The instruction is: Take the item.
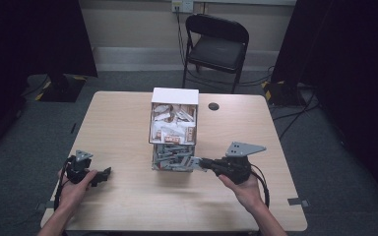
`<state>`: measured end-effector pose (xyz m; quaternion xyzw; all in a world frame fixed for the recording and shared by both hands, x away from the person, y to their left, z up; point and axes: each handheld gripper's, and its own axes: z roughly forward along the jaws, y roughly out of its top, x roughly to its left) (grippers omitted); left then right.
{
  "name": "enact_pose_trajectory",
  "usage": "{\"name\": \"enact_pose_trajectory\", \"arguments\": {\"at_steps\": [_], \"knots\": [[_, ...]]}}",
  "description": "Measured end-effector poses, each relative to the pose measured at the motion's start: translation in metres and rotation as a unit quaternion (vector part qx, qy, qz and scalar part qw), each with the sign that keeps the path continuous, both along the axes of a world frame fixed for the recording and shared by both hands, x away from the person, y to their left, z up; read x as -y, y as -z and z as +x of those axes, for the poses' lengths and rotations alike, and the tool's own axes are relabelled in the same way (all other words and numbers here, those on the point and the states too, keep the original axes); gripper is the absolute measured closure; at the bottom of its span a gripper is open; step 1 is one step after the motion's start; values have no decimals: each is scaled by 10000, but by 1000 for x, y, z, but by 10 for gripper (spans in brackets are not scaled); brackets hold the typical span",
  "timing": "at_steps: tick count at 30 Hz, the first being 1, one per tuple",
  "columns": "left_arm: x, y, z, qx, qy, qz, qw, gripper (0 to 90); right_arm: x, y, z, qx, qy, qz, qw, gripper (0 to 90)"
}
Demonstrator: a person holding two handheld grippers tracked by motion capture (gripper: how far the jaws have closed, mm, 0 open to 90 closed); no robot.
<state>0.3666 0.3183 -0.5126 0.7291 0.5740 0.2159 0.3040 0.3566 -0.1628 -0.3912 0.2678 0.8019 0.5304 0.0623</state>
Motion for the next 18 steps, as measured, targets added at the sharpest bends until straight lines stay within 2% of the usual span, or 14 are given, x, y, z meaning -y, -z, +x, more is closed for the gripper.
{"name": "enact_pose_trajectory", "arguments": {"at_steps": [13,18], "knots": [[0,0,0,0,-1,4,10000,0,23,-3,1,18,277,52,9996,900],[0,0,0,-1,1,3,10000,0,30,-3,3,33,337,-44,9994,900]]}}
